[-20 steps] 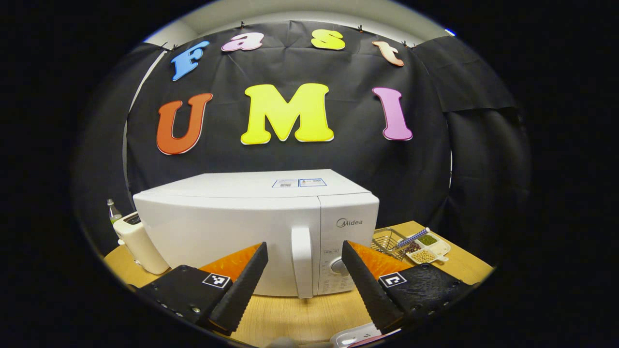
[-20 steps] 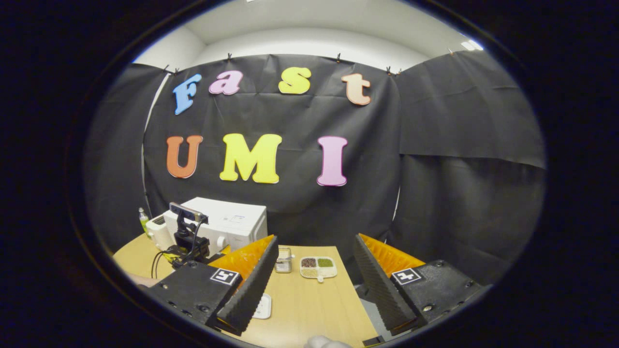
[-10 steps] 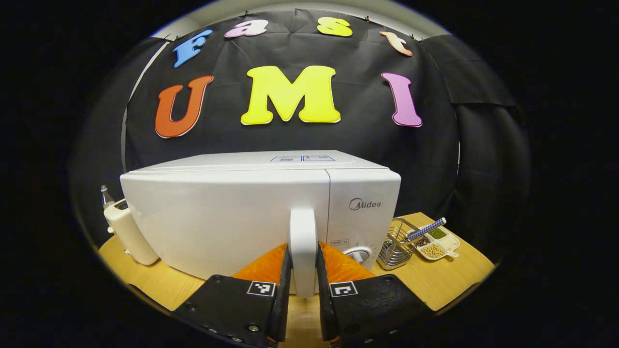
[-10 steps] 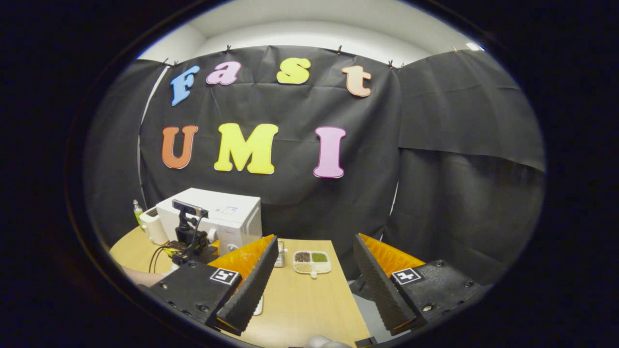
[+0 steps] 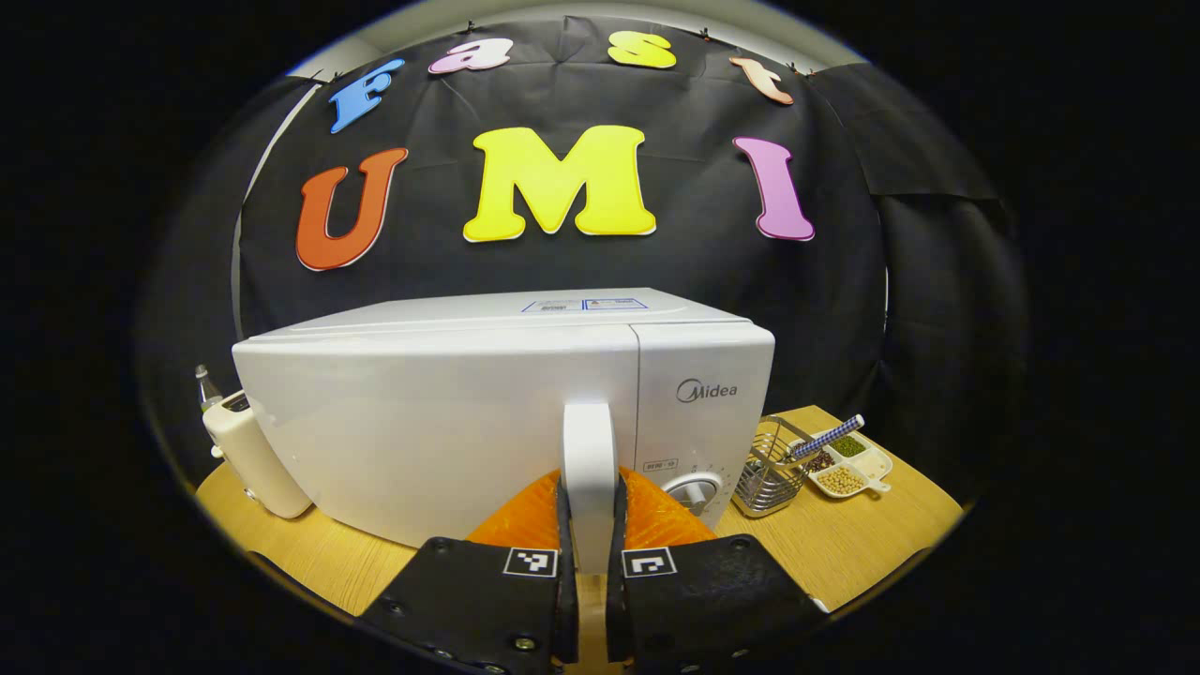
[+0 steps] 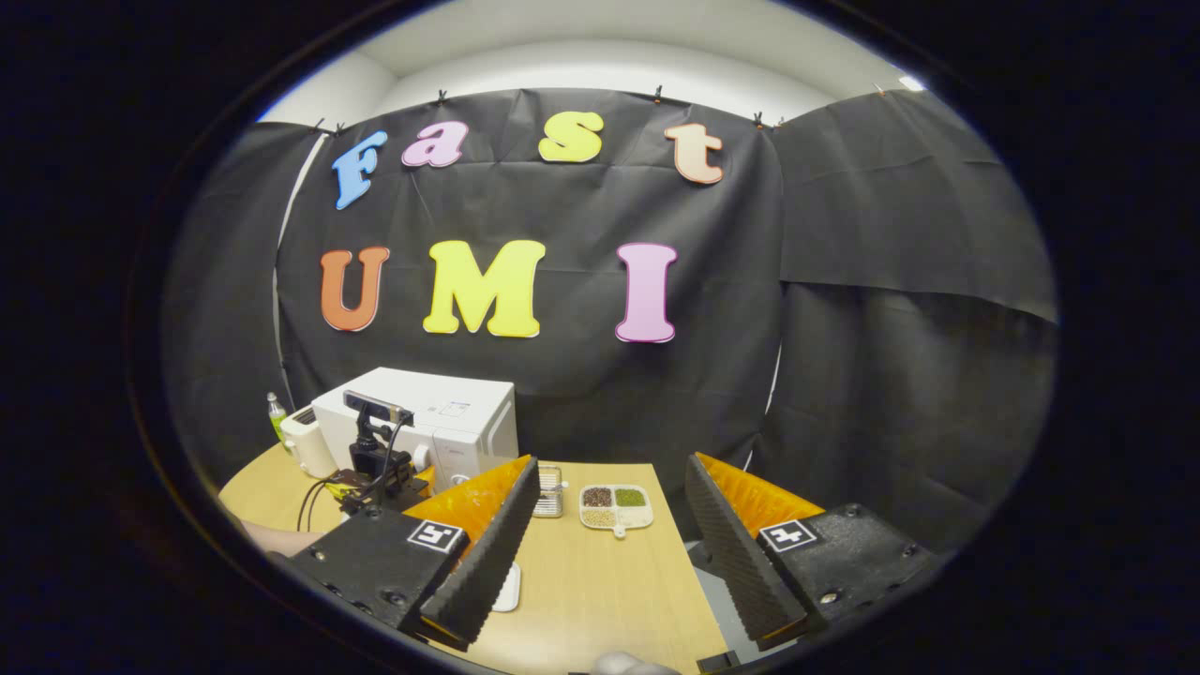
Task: Open the microwave oven with the left hand, put the food in, and close the microwave oven.
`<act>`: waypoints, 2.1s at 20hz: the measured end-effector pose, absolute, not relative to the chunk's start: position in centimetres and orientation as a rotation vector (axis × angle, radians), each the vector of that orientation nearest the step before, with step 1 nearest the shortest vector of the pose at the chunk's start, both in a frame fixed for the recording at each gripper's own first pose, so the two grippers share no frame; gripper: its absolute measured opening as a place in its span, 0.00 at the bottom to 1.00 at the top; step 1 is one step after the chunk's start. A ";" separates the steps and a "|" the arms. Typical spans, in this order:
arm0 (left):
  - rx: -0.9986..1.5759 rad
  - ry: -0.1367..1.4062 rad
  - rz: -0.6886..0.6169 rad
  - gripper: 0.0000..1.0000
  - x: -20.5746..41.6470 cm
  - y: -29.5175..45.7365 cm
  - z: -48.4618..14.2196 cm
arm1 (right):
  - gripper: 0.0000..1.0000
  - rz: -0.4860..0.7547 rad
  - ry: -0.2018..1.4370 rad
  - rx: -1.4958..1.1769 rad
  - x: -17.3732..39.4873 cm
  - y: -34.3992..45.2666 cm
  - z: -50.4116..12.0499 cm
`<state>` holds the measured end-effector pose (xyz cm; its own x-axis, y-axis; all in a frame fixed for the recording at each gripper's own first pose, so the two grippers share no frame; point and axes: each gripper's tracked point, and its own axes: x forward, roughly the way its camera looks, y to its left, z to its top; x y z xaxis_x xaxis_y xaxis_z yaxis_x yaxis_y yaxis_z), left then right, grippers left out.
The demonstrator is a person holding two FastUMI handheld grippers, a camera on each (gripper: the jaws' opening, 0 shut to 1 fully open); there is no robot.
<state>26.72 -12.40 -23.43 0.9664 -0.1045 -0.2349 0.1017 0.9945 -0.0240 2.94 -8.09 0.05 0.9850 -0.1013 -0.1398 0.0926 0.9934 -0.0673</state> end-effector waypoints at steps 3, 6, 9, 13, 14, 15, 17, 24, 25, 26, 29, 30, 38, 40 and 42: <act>-0.017 0.221 -0.106 0.10 25.2 -12.2 -23.1 | 1.00 -0.097 0.143 -0.060 2.7 -8.0 0.1; -0.001 0.209 -0.128 0.10 21.6 -11.3 -23.3 | 1.00 -0.086 0.135 -0.058 2.7 -7.6 0.3; 0.007 0.208 -0.155 0.10 18.5 -9.9 -23.2 | 0.99 -0.059 0.133 -0.057 2.9 -6.3 0.1; 0.014 0.214 -0.153 0.10 15.5 -7.8 -23.3 | 1.00 0.002 0.146 -0.050 2.7 -3.4 -0.6; 0.013 0.217 -0.143 0.09 14.6 -7.3 -23.3 | 1.00 0.017 0.149 -0.053 2.7 -2.6 -0.8; 0.013 0.218 -0.132 0.09 14.0 -6.7 -23.3 | 1.00 0.029 0.151 -0.058 2.5 -2.0 -0.9; 0.017 0.219 -0.107 0.12 12.8 -5.6 -23.4 | 1.00 0.052 0.153 -0.059 2.1 -0.8 -1.1; 0.041 0.209 -0.033 0.85 10.8 -1.5 -22.3 | 1.00 0.083 0.144 -0.045 0.7 1.1 -1.2; 0.046 0.206 -0.032 0.88 10.6 -1.1 -22.2 | 1.00 0.085 0.144 -0.042 0.5 1.3 -1.3; 0.059 0.207 -0.023 0.95 10.1 -0.7 -22.2 | 1.00 0.088 0.145 -0.042 0.3 1.4 -1.4; 0.071 0.205 0.003 0.95 8.7 0.7 -22.1 | 1.00 0.101 0.149 -0.043 -0.4 2.1 -1.8; 0.066 0.212 0.008 0.95 8.3 1.1 -22.1 | 1.00 0.105 0.147 -0.042 -0.7 2.2 -1.9; 0.081 0.237 0.095 0.95 4.1 6.7 -22.4 | 1.00 0.133 0.160 -0.029 -2.8 3.8 -3.1; 0.090 0.245 0.126 0.94 2.9 8.6 -22.5 | 1.00 0.143 0.163 -0.028 -3.2 4.5 -3.4; 0.100 0.253 0.155 0.95 1.8 10.4 -22.5 | 1.00 0.154 0.167 -0.026 -3.4 5.2 -3.9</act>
<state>1.82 10.44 -22.52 0.9563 0.1650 -0.2415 -0.1398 0.9831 0.1180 -3.40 5.20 -3.88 0.9743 0.1505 -0.1678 -0.1548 0.9879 -0.0129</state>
